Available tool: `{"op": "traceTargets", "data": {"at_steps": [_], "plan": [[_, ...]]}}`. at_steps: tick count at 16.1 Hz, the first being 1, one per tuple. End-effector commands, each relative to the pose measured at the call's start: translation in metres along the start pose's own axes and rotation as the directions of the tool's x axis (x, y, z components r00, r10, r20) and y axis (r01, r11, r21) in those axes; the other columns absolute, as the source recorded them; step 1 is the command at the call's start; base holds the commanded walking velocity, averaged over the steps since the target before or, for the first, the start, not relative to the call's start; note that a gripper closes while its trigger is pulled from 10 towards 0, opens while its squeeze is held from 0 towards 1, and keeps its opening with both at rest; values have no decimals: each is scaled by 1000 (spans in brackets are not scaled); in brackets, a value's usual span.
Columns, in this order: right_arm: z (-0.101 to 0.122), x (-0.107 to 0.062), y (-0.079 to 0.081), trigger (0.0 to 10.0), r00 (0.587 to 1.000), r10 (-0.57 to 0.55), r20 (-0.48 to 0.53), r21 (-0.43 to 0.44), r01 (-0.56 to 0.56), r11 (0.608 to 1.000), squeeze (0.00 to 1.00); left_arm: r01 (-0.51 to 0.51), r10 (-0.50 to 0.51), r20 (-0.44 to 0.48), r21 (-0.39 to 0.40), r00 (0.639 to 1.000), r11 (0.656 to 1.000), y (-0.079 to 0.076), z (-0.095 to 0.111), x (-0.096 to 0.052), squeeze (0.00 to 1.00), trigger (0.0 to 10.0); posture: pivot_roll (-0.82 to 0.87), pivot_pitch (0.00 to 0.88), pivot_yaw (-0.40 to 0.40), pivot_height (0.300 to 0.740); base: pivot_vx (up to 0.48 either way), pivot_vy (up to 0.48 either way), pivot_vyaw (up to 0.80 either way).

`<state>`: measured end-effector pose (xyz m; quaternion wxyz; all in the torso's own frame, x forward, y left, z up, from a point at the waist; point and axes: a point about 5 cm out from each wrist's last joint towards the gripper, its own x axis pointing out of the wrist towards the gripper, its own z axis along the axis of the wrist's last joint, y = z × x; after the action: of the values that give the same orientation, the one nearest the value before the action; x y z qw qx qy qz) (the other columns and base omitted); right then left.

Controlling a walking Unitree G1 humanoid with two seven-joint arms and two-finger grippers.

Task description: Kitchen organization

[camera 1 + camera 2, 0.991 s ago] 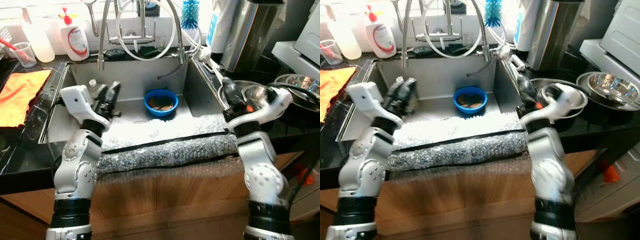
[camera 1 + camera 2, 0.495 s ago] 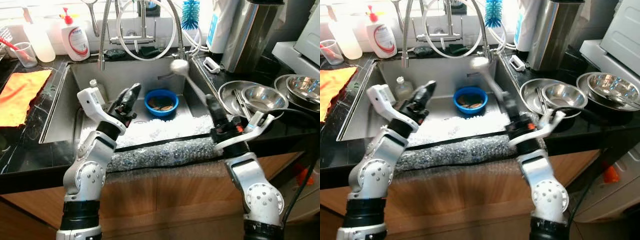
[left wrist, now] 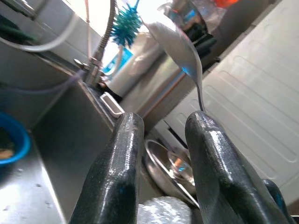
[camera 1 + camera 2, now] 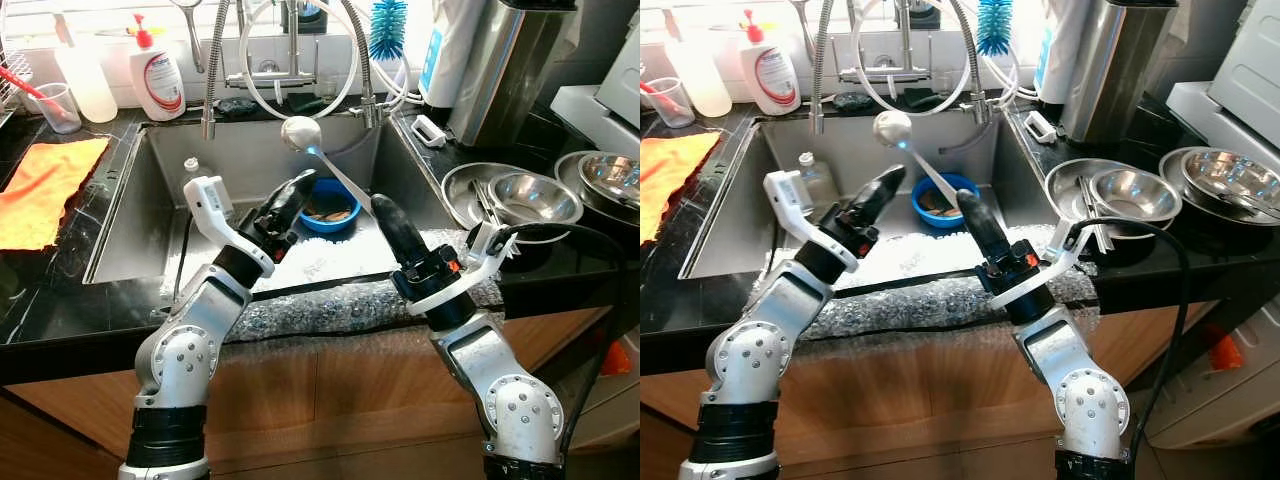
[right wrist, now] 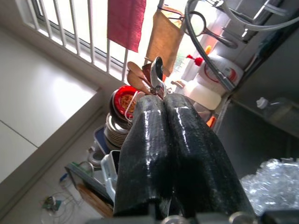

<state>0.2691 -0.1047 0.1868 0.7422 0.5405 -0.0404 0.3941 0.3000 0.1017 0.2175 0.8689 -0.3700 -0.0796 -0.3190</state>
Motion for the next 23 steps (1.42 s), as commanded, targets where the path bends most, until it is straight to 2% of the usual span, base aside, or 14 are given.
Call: {"op": "traceTargets", "data": {"at_steps": [1,9,16,19,21,22,23], "plan": [[-2,2,9,10000,998,53,-18,-2,-53,999,0,45,-45,9,-9,999,999,-9,3,0,0,10000,-19,19,-7,740,0,0,0],[-12,-8,-1,10000,998,-16,-59,35,18,999,0,75,-74,22,-38,997,996,-13,3,-1,0,10000,-22,35,-13,740,0,0,0],[-18,-10,5,10000,996,21,-82,76,-15,997,0,73,-72,11,-55,997,996,-13,0,-2,0,10000,-24,40,-14,740,0,0,0],[-21,-11,6,10000,995,31,-96,91,-23,996,0,48,-46,39,-55,998,997,-10,4,-2,0,10000,-23,40,-14,740,0,0,0],[-21,-11,6,10000,995,31,-93,89,-23,996,0,40,-38,42,-52,998,998,-9,4,-2,0,7059,-22,39,-15,740,0,0,0],[-21,-11,6,10000,995,33,-95,88,-25,996,0,34,-31,48,-57,998,998,-8,5,-3,0,0,-20,37,-16,740,0,0,0],[-21,-11,6,10000,995,36,-97,87,-27,996,0,37,-35,49,-60,998,998,-9,5,-3,0,0,-20,37,-16,740,0,0,0]]}}
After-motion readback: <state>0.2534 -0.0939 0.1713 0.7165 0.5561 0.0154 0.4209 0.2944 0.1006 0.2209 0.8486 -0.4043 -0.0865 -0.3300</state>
